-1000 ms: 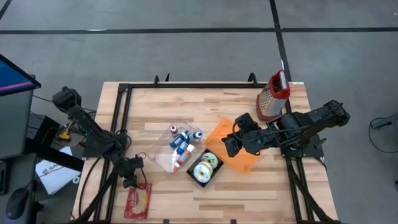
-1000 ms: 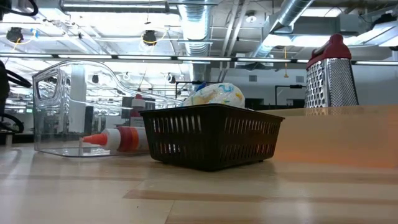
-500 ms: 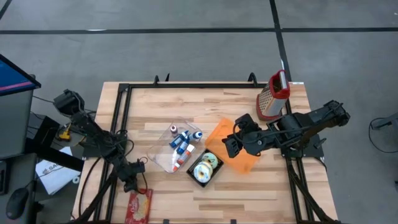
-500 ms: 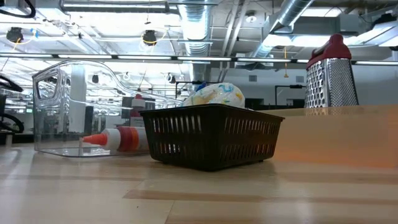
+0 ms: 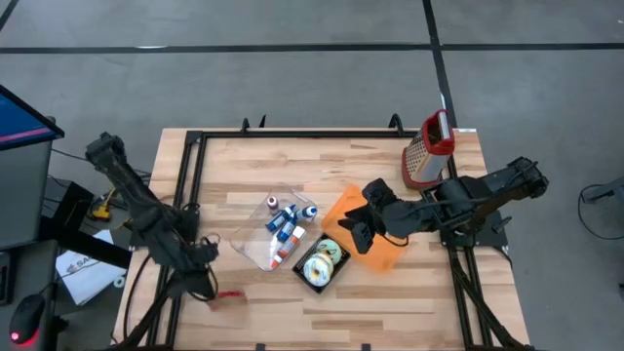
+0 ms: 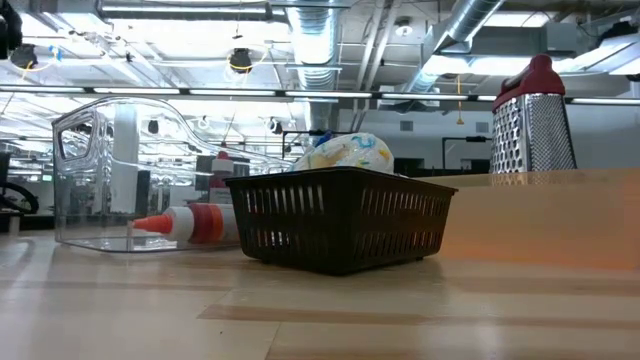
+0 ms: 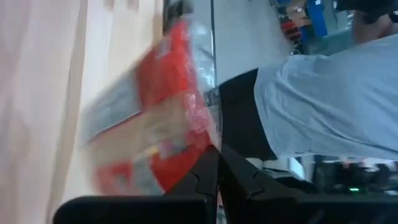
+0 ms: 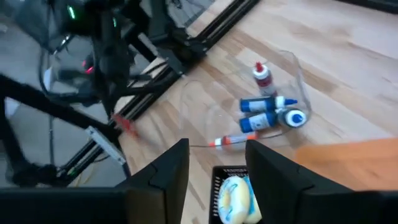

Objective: Pick & Place Food Item
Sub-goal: Put the red popcorn bag into the orange bin

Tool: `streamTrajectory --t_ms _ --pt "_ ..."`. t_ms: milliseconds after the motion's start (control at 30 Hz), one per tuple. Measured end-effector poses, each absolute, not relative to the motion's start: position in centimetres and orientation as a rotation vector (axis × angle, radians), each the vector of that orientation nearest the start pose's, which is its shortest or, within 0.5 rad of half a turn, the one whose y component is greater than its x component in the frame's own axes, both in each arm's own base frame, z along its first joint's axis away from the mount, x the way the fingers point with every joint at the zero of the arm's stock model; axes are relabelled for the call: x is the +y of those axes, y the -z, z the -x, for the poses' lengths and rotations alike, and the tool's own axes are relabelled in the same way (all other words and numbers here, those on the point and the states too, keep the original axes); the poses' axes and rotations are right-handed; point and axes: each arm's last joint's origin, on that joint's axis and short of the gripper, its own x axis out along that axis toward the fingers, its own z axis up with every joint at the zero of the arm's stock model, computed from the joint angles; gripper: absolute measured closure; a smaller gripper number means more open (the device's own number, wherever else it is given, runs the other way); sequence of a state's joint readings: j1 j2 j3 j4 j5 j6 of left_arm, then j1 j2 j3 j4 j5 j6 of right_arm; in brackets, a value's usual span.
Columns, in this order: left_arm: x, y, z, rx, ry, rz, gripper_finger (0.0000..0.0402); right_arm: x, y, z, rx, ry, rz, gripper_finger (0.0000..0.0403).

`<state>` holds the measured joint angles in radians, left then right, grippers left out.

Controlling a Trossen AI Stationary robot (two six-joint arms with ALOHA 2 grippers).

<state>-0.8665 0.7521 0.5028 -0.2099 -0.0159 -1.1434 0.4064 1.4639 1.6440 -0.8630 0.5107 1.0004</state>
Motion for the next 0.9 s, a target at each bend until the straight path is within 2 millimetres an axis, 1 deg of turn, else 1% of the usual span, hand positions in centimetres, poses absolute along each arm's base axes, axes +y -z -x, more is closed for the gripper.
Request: streamTrajectory --t_ms 100,167,267,367,533,633,733,900 --pt "-12.0 -28.0 -11.0 0.771 0.459 0.799 0.0401 9.7 -41.1 -27.9 0.514 0.359 -0.644 0.0245" --pt "-11.5 -30.3 -11.3 0.724 0.432 0.756 0.0401 9.1 -41.1 -28.2 0.518 0.351 -0.620 0.0238" --pt "-10.7 -33.1 -12.6 0.643 0.374 0.684 0.0401 8.0 -41.4 -28.9 0.498 0.317 -0.580 0.0221" --pt "-9.4 -35.3 -14.6 0.570 0.281 0.632 0.0401 6.8 -41.8 -29.7 0.477 0.261 -0.538 0.0197" --pt "-7.0 -37.5 -18.8 0.473 0.134 0.539 0.0401 4.9 -41.8 -31.0 0.469 0.194 -0.512 0.0155" --pt "-6.2 -38.4 -21.0 0.458 0.098 0.481 0.0401 4.2 -41.7 -31.2 0.481 0.155 -0.498 0.0144" --pt "-5.9 -38.8 -22.9 0.463 0.112 0.453 0.0401 3.6 -41.9 -31.4 0.467 0.156 -0.465 0.0143" --pt "-6.1 -39.6 -24.9 0.452 0.120 0.421 0.0401 2.3 -41.9 -31.5 0.470 0.133 -0.432 0.0143"
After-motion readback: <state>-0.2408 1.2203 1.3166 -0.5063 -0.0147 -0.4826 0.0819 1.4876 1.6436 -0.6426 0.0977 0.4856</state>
